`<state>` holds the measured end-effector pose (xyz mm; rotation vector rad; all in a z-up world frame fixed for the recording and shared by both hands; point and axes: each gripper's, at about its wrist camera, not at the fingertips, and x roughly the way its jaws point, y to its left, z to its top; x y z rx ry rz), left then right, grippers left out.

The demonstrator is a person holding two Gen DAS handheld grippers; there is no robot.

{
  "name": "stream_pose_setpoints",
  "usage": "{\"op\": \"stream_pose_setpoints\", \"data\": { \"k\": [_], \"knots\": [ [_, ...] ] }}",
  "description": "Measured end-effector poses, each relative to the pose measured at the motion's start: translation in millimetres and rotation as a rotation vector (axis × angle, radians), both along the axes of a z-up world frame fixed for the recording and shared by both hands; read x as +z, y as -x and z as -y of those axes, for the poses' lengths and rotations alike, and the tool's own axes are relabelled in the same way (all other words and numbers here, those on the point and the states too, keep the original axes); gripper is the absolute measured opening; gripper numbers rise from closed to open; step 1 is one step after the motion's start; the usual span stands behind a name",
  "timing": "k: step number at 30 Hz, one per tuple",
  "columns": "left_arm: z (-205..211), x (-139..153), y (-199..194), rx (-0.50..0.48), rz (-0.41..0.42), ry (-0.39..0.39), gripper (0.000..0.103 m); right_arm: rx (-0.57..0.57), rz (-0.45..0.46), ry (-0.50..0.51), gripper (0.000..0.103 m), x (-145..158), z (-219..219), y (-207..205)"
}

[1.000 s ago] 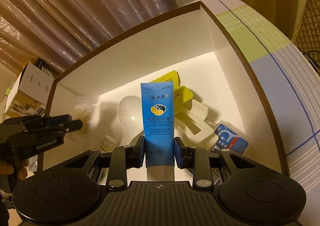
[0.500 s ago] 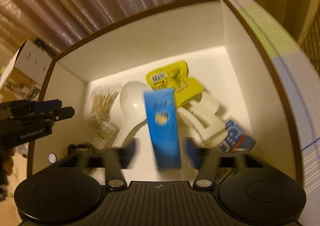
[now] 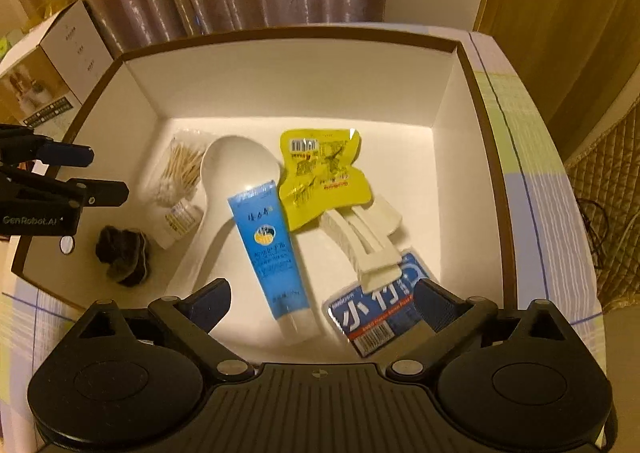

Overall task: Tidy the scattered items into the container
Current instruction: 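Open the left tool to drop the swab bag while the right tool releases the blue tube into the box, then move both tools back toward the red candy and green tube on the table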

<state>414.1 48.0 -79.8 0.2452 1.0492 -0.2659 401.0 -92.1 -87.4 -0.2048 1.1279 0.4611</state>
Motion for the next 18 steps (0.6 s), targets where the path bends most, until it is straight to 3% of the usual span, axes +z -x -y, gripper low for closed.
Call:
{"op": "stream_pose_setpoints", "data": {
  "k": [3, 6, 18],
  "knots": [
    [4.8, 3.0, 6.7, 0.001, -0.004, -0.001, 0.069, 0.002, 0.005, 0.014, 0.102, 2.0, 1.0, 3.3],
    [8.7, 6.0, 12.4, 0.013, -0.008, -0.004, 0.086, 0.001, 0.020, 0.028, 0.102, 5.3, 2.7, 7.1],
    [20.4, 21.7, 36.0, 0.023, 0.012, -0.017, 0.087, -0.026, 0.067, 0.031, 0.102, 22.0, 17.5, 22.1]
  ]
}}
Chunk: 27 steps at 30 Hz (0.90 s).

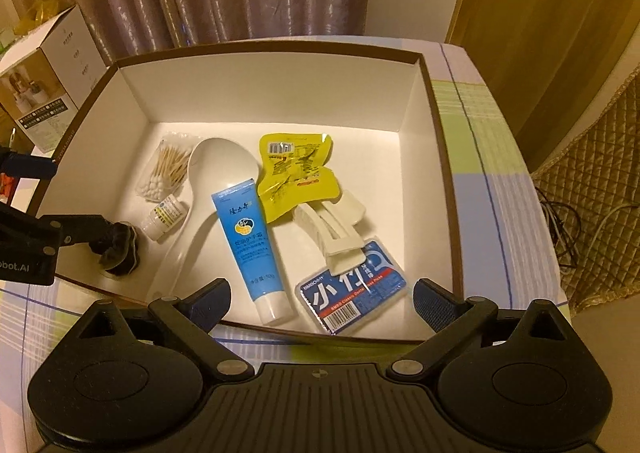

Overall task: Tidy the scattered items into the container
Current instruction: 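Move both tools back toward the red candy and green tube on the table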

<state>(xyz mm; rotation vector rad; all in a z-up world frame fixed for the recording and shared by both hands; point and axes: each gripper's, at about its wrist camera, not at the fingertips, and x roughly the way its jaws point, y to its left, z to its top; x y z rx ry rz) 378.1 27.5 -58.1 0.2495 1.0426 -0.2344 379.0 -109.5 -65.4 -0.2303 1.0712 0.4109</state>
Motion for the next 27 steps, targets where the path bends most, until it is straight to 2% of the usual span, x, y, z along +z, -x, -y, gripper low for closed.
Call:
{"op": "stream_pose_setpoints", "data": {
  "k": [27],
  "knots": [
    [17.4, 38.5, 54.9, 0.018, 0.072, -0.016, 0.090, -0.008, 0.072, -0.087, 0.102, 32.6, 25.6, 36.1]
  ]
}}
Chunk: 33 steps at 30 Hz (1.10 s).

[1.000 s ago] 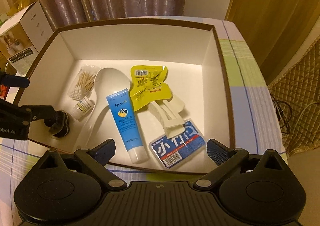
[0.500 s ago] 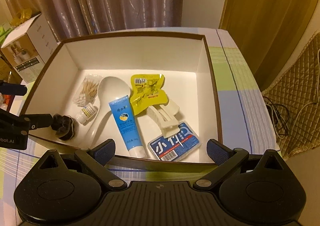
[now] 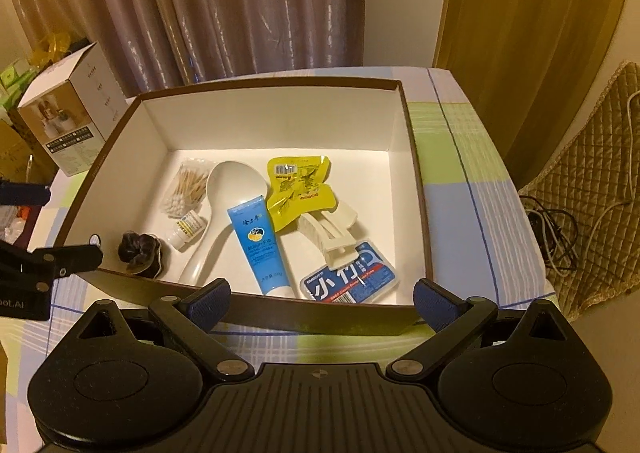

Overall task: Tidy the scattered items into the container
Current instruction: 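Move both tools back toward the red candy and green tube on the table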

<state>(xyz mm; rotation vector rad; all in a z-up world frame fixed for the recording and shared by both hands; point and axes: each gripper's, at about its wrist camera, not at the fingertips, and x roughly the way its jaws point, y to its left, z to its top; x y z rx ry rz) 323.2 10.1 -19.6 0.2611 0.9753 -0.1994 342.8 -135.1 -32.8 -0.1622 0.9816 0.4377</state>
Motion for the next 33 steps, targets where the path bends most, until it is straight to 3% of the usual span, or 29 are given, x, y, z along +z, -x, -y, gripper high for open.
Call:
{"op": "stream_pose_setpoints", "data": {
  "k": [15, 23, 33],
  "knots": [
    [-5.0, 15.2, 49.4, 0.056, 0.046, 0.004, 0.092, 0.042, 0.051, -0.072, 0.102, 21.4, 18.3, 29.6],
    [-15.6, 12.6, 76.9, 0.116, 0.043, 0.003, 0.094, 0.073, 0.125, -0.066, 0.102, 20.3, 27.2, 48.2],
    [-28.6, -15.5, 109.0, 0.185, -0.033, 0.050, 0.094, 0.256, 0.138, -0.030, 0.102, -0.5, 20.5, 78.5]
  ]
}}
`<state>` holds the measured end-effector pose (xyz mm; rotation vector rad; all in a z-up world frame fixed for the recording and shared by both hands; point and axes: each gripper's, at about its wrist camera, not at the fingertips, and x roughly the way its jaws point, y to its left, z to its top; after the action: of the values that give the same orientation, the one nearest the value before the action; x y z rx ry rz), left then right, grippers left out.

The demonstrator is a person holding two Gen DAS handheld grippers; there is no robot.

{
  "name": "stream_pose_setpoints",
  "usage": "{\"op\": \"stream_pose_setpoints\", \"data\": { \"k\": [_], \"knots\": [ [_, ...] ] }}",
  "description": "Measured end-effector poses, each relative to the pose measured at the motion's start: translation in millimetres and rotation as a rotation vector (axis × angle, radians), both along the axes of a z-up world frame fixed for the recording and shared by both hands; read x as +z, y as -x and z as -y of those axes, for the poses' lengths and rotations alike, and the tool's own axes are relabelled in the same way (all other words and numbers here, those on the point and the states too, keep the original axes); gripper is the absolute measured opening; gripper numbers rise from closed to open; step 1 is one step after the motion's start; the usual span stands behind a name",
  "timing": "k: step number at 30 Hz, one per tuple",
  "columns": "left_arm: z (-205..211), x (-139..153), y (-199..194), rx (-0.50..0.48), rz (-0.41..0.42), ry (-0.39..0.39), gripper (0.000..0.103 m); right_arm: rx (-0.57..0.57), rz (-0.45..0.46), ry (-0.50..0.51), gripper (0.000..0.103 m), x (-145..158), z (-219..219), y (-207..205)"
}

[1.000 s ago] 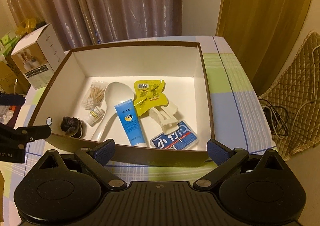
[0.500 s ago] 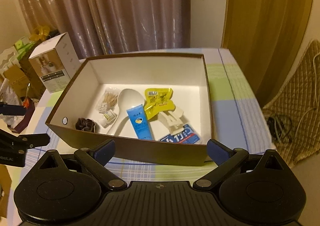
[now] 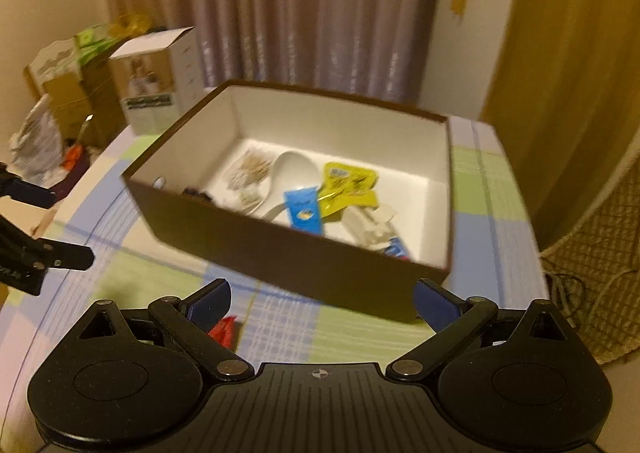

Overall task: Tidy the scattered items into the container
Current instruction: 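Move both tools back toward the red candy and green tube on the table, then lower the left tool over the dark green tube while the right tool approaches the red candy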

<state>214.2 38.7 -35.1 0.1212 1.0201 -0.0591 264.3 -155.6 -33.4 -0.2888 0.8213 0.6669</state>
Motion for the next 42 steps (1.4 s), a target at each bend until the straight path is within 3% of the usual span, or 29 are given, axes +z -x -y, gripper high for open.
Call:
{"op": "stream_pose_setpoints", "data": {
  "k": [11, 25, 31, 42],
  "knots": [
    [-1.2, -28.1, 30.4, 0.058, -0.059, 0.052, 0.094, 0.033, -0.055, 0.051, 0.102, -24.1, 8.6, 16.9],
    [6.5, -61.5, 62.5, 0.082, -0.130, 0.093, 0.094, 0.015, -0.154, 0.019, 0.102, -47.3, 19.5, 29.0],
    [15.4, -68.3, 71.3, 0.043, -0.152, 0.101, 0.095, 0.027, -0.171, -0.021, 0.102, -48.3, 19.6, 30.6],
    [12.2, -84.8, 80.6, 0.076, -0.211, 0.117, 0.095, 0.052, -0.291, 0.041, 0.102, -72.6, 18.7, 31.4]
  ]
}}
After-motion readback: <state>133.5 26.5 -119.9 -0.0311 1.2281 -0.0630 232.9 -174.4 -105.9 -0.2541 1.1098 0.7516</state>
